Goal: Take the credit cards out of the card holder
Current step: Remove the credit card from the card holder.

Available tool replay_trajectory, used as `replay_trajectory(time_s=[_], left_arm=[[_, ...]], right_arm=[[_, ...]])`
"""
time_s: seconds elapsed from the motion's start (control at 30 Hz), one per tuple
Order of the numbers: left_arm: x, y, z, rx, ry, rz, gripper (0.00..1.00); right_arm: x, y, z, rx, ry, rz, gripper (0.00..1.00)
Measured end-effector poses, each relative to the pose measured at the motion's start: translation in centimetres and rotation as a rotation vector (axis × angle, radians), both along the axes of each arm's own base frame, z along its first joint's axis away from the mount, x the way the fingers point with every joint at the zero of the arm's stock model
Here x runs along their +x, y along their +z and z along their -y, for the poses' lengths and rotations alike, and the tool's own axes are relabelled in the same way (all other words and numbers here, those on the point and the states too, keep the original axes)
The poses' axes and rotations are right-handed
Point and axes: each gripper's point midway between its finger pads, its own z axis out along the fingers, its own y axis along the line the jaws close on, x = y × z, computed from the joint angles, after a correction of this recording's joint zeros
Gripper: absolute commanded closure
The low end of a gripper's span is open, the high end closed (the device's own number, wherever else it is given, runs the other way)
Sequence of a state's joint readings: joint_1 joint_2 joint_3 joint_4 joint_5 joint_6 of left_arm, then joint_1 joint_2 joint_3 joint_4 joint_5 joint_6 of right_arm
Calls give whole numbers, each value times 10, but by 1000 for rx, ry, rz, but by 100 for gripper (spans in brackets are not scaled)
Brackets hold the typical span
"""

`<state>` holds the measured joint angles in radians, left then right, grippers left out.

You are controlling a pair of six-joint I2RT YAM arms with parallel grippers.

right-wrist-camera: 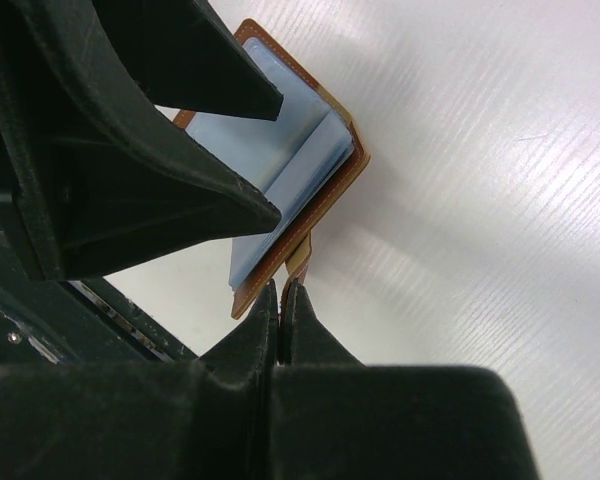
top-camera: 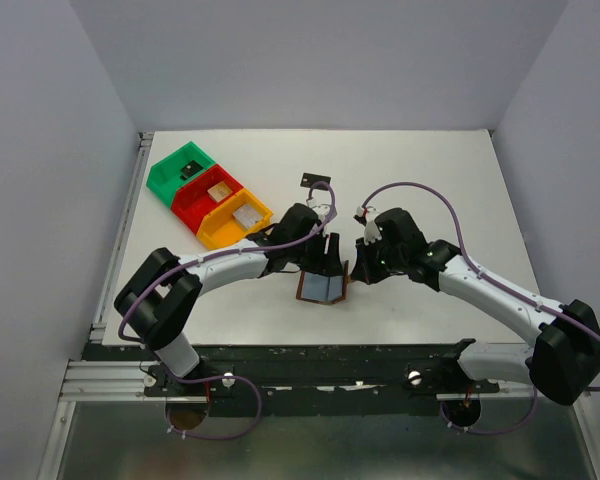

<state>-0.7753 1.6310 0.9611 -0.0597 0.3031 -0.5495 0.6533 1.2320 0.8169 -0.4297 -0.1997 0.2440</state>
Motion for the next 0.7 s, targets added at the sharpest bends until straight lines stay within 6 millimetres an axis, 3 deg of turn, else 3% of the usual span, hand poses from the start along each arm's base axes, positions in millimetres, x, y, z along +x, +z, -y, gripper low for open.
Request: replay_trajectory(time_s=[0.7], left_arm=[[-6,-15,7,50,-39,-34,39]], right_arm=[[0,0,0,-2,1,-1,100]])
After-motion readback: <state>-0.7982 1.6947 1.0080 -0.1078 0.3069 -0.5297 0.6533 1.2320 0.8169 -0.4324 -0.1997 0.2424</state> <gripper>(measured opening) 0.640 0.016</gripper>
